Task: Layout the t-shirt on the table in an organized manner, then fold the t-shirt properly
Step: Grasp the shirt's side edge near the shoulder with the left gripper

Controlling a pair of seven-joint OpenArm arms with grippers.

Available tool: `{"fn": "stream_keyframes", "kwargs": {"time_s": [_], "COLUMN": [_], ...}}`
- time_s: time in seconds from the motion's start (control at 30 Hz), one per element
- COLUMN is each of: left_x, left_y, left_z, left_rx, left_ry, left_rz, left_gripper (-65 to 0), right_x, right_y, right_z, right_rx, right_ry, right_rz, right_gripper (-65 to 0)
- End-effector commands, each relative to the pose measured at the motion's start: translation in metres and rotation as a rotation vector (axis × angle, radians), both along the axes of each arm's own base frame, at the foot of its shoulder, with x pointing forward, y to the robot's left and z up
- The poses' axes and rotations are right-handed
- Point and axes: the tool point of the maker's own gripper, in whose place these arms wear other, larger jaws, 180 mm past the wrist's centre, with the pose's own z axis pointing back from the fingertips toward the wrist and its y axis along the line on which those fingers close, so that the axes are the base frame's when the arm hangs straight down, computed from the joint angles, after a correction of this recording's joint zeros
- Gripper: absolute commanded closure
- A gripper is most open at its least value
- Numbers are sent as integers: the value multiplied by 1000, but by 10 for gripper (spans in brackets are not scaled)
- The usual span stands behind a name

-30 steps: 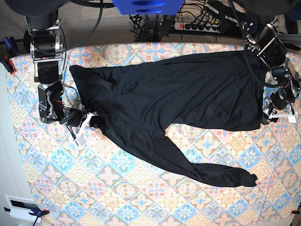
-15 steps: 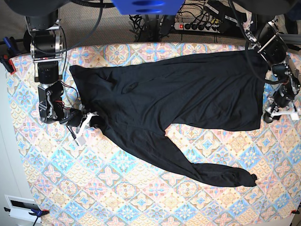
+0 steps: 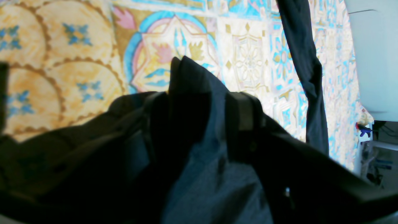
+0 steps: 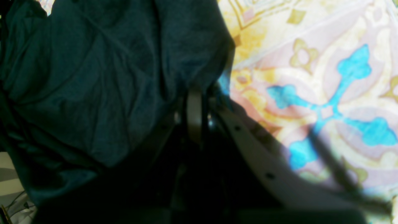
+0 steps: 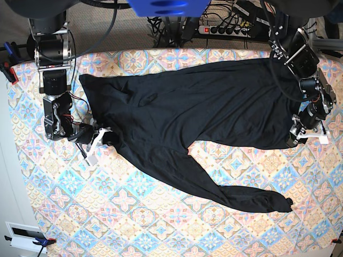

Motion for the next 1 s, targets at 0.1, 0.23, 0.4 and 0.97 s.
{"fn": "stream_keyframes", "kwargs": {"time_s": [0.1, 0.23, 0.4, 0.97], "left_x": [-4, -7, -6, -12], "left_y": [-8, -5, -4, 35], "left_z": [-6, -8, -7, 48], "left_rx": [-9, 14, 22, 244], "left_ry": [51, 70, 68, -29], "left_rz": [-39, -45, -46, -62], "left_gripper": [-132, 0, 0, 0], "right_x": [-5, -5, -4, 6], "right_y": [-7, -7, -7, -2], "right_z": [-3, -3, -3, 13], "right_rx": [-47, -47, -47, -46], "right_ry": [29, 29, 28, -32], "right_rz": [29, 29, 28, 46], "right_gripper": [0, 0, 0, 0]}}
